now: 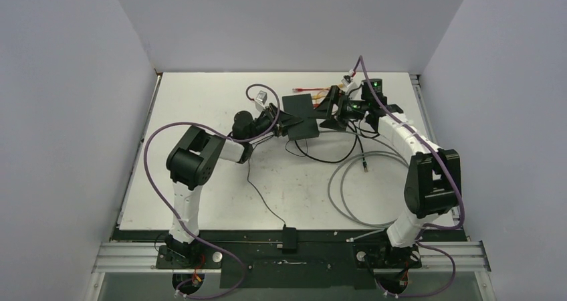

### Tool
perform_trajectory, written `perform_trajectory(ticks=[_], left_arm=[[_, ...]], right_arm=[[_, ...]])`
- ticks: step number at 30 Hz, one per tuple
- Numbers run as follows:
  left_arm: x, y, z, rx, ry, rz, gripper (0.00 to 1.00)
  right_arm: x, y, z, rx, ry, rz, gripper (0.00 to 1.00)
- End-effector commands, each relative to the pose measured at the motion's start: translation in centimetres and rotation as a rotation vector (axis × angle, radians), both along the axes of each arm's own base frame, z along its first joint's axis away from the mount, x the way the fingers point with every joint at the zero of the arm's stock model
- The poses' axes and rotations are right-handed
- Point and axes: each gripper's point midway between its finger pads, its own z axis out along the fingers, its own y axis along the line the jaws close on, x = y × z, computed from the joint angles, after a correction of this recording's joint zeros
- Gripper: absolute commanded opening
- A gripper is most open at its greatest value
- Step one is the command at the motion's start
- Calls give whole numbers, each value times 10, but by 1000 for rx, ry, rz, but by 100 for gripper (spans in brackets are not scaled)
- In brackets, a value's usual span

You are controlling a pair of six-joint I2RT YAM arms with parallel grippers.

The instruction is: Pull the plug from the switch port

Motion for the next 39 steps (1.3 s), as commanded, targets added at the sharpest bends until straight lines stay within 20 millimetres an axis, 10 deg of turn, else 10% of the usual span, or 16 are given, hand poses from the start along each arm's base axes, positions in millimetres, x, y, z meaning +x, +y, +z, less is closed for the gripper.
perform_trajectory(ticks=[1,6,21,39], left_arm=[[3,17,71,-86,-248,38,0],[9,30,72,-55,-263,69,0],[5,97,79,179,-395,109,0],[-103,104,117,181,-810,-127,0]], right_arm=[[-5,-4,46,-25,-182,4,87],[-8,-10,52,-64,-208,-6,100],[5,-20,117,-165,-452,-39,90],[18,-20,152,-109,-541,-95,90]])
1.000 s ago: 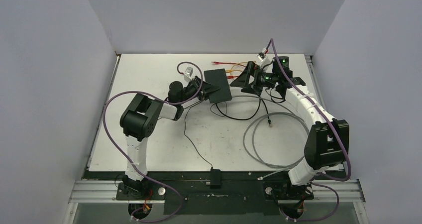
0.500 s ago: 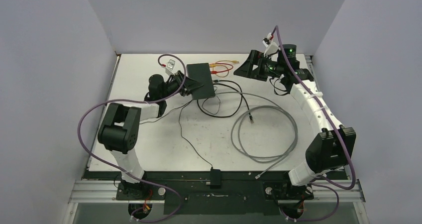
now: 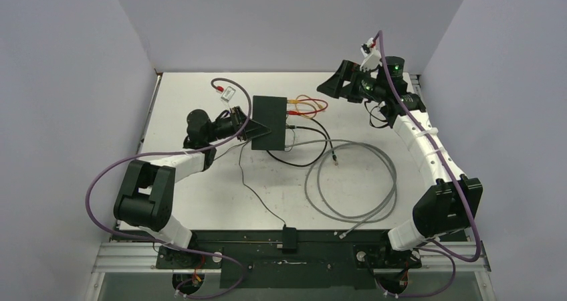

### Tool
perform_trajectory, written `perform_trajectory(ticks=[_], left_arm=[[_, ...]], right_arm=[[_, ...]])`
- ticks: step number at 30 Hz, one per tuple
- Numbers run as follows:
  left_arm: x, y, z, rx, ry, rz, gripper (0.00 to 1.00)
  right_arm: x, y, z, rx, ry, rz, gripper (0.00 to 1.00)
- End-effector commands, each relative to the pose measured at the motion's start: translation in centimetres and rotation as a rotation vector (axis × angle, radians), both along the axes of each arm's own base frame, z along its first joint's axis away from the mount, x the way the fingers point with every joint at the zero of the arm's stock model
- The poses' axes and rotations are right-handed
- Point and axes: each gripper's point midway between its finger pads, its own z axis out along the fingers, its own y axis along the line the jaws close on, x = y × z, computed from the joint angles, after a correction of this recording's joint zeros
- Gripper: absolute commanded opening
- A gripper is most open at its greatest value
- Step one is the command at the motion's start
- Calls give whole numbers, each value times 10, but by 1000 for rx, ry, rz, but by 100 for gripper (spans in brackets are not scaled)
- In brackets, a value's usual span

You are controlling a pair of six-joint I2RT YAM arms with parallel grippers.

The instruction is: Pull the plug from the switch port

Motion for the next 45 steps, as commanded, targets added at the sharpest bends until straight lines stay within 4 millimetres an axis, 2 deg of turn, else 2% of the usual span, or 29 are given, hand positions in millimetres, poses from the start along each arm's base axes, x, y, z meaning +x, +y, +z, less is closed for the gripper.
perform_trajectory(ticks=[1,6,13,20,23,26,34,41,45], left_arm=[[-33,-2,52,-38,-333,-104,0],[-40,-2,59,-56,-378,-120,0],[-48,-7,59,-84,-390,-176,0],[-51,-9,67,-126,-413,-186,0],[-50,-9,68,-132,-412,-176,0],[-49,-9,69,-135,-417,-173,0],[-49,-9,70,-140,-405,-174,0],[-49,-9,72,-141,-413,-176,0],[-48,-9,74,-147,-419,-170,0]], right_arm=[[-7,10,33,31,-94,88,90],[-22,20,37,41,-138,193,90],[-46,46,46,97,-193,368,90],[-70,69,46,170,-200,517,100],[-76,75,40,188,-188,563,88],[-78,79,36,194,-182,589,82],[-87,92,40,234,-188,659,70],[-84,98,37,246,-174,666,60],[-84,99,32,242,-159,666,58]])
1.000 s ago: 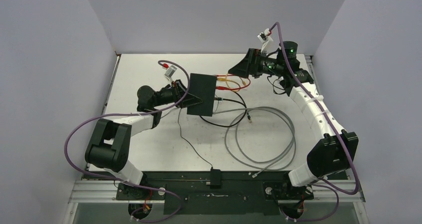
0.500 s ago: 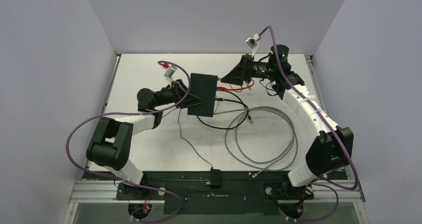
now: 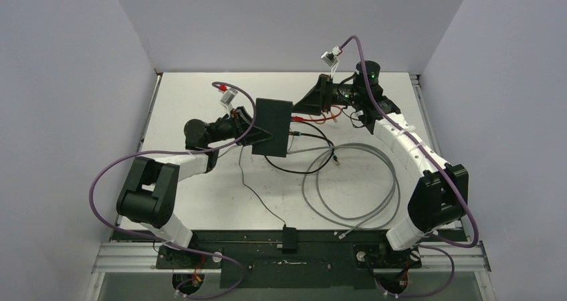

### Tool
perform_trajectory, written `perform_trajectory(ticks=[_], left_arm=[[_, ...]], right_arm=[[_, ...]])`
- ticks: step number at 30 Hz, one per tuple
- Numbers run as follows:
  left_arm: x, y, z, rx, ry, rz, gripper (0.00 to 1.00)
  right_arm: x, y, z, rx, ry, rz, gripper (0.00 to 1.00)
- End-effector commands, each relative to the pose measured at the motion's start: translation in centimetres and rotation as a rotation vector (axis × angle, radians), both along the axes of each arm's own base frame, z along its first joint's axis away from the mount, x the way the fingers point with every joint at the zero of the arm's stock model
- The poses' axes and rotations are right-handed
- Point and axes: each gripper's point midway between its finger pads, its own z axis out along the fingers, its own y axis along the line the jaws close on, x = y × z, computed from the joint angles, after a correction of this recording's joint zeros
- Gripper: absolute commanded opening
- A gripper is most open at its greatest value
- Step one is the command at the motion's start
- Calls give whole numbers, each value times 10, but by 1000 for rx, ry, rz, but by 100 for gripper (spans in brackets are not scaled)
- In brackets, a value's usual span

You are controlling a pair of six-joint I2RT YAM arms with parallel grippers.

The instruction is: Pull the plug from the switch port

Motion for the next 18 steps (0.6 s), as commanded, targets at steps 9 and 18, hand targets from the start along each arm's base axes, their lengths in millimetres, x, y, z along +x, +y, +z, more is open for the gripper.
perform_trajectory(ticks=[9,18], left_arm=[[-3,1,42,-81,-195,19,0],[-3,1,44,-81,-203,16,0]], right_arm=[[0,3,5,20,-56,28,33],[3,5,0,16,-35,25,15]])
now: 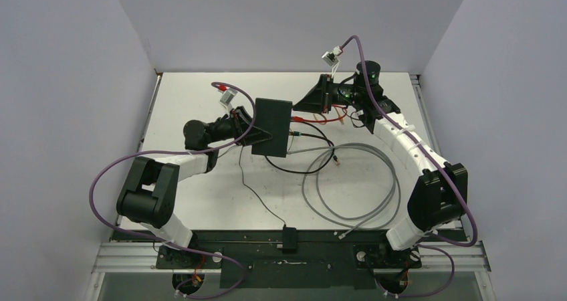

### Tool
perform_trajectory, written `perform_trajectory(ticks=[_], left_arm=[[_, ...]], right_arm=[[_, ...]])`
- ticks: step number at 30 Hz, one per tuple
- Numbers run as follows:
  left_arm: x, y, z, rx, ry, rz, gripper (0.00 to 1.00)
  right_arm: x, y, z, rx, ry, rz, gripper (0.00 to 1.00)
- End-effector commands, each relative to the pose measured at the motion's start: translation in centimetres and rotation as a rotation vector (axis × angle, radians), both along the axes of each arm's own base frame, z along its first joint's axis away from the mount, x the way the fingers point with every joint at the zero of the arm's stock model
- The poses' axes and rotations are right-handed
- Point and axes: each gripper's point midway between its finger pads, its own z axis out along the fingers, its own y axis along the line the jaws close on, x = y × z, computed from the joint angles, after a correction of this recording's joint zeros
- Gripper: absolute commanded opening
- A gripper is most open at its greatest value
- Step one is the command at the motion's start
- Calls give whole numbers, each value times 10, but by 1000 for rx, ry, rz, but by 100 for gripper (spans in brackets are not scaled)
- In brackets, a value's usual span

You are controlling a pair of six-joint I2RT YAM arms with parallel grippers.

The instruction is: Pull the plug from the switch port

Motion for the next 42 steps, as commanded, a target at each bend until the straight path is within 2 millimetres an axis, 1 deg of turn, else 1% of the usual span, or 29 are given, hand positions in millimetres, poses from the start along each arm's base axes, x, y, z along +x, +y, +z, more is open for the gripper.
perform_trajectory(ticks=[1,4,5,12,18,23,25,31,37,42], left_arm=[[-1,1,40,-74,-187,24,0],[-2,1,40,-74,-188,25,0],[-2,1,40,-75,-190,25,0],[-4,3,41,-84,-210,33,0],[-2,12,46,-97,-231,71,0],[1,17,48,-100,-236,104,0],[2,18,47,-97,-236,110,0],[3,22,48,-96,-243,133,0],[4,21,46,-81,-235,120,0],[5,19,41,-63,-202,101,0]], right_arm=[[2,6,3,19,-40,25,13],[4,6,2,14,-40,18,6],[5,5,1,10,-39,13,5],[11,1,-6,-26,-49,-23,5],[13,-7,-8,-29,-53,-36,5],[12,-13,-7,-25,-57,-33,5],[11,-15,-10,-34,-33,-37,5],[11,-19,-11,-35,-30,-45,5],[11,-19,-4,-30,-41,-45,5],[17,-17,6,-25,-55,-63,5]])
